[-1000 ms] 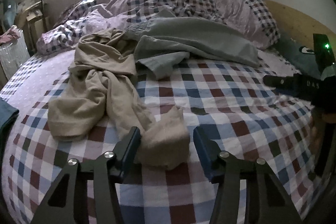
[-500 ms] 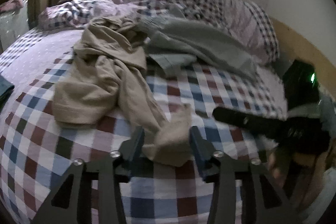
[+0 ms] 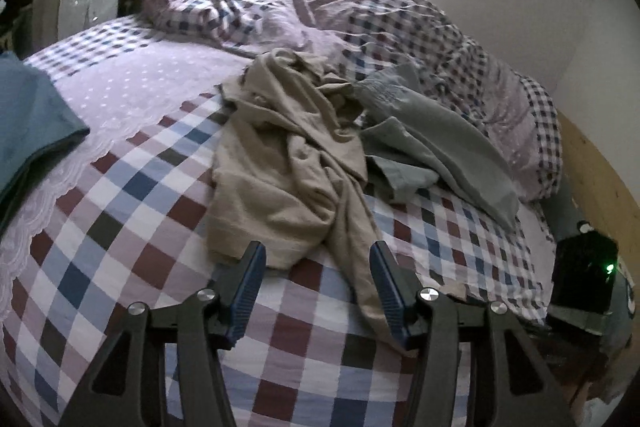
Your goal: Fold clothes
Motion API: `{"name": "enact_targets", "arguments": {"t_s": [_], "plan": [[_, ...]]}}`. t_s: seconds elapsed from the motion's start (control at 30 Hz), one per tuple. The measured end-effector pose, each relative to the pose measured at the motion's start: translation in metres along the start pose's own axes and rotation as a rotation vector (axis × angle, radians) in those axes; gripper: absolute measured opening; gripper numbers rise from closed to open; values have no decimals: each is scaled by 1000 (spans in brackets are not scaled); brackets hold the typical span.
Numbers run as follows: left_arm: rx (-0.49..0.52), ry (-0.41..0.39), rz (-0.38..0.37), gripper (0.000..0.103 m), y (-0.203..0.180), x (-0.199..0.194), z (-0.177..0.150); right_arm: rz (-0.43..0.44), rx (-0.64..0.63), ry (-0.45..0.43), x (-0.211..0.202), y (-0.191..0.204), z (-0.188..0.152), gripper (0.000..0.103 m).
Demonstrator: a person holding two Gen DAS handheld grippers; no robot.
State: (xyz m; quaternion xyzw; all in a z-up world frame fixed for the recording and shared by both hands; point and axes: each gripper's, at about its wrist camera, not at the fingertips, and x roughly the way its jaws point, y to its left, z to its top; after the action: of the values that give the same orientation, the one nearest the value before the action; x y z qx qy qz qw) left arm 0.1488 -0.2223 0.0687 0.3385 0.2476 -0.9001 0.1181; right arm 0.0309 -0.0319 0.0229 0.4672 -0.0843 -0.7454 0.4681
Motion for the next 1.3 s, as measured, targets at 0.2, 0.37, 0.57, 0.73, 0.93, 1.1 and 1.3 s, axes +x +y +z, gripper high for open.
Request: {"name": "enact_targets", "arguments": {"t_s": [0.2, 0.37, 0.57, 0.73, 0.93, 1.1, 1.3], "plan": [[-25, -3, 12, 58, 7, 2, 0, -13, 15, -82, -16, 1, 0, 5], [-50, -9, 12, 58, 13, 1, 0, -58, -6, -225, -67, 1, 6, 3], [-54, -18, 6, 58, 12, -1, 0, -123, 80, -358, -129, -25, 7, 2], [-49, -17, 16, 58, 13, -1, 0, -175, 168, -428, -161, -50, 8, 2], [-74, 0, 35, 58, 23, 2, 1, -240, 258, -513, -189, -82, 9, 1], [-175, -11, 20, 58, 47, 0, 4, -288, 319, -557, -212, -110, 10, 1], [-295, 54, -62, 58, 73, 14, 5, -334, 339, -530, -215, -131, 9, 1]]}}
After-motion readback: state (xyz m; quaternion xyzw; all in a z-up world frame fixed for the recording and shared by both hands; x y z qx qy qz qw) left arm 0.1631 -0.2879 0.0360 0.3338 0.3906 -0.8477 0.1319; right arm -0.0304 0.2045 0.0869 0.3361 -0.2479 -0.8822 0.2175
